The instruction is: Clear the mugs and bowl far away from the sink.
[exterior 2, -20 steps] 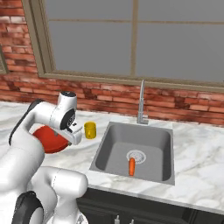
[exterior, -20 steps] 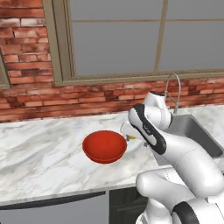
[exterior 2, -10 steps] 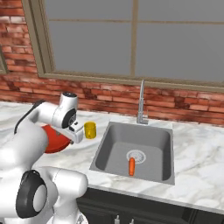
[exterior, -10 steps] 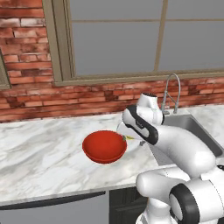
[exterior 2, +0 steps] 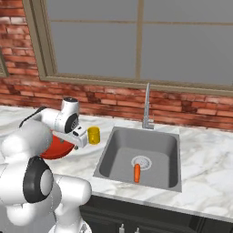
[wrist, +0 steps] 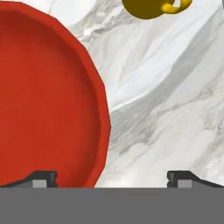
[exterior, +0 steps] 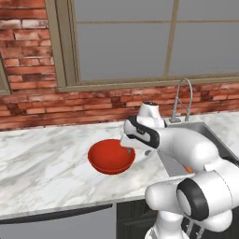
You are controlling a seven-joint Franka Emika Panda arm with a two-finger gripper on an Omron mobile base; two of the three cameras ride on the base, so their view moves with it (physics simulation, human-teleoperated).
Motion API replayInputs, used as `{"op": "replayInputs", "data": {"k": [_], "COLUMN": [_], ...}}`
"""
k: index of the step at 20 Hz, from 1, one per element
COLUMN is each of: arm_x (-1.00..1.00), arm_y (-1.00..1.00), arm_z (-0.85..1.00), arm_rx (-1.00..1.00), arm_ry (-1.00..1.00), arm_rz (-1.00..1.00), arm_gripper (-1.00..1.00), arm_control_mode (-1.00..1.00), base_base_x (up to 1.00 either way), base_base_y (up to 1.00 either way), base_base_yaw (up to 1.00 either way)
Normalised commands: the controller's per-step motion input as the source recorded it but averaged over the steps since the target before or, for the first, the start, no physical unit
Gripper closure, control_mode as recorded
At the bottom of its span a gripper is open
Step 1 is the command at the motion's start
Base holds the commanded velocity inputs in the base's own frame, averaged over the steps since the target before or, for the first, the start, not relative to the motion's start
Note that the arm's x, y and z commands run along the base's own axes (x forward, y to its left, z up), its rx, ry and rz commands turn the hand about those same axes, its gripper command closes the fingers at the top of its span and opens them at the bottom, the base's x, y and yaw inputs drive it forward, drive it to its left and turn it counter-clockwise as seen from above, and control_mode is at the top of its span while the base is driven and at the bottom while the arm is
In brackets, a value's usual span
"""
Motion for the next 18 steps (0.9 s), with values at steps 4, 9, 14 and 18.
{"op": "replayInputs", "data": {"k": [4, 9, 14, 18], "arm_x": [0.25, 0.28, 0.32, 0.21], "arm_y": [0.02, 0.02, 0.05, 0.12], "arm_z": [-0.34, -0.33, -0.29, -0.25], "arm_rx": [0.0, 0.0, 0.0, 0.0], "arm_ry": [0.0, 0.0, 0.0, 0.0], "arm_rz": [0.08, 0.07, 0.05, 0.03], "arm_gripper": [-1.0, -1.0, -1.0, -1.0], "arm_control_mode": [-1.0, -1.0, -1.0, -1.0], "base_base_x": [0.0, 0.0, 0.0, 0.0], "base_base_y": [0.0, 0.0, 0.0, 0.0], "base_base_yaw": [0.0, 0.0, 0.0, 0.0]}}
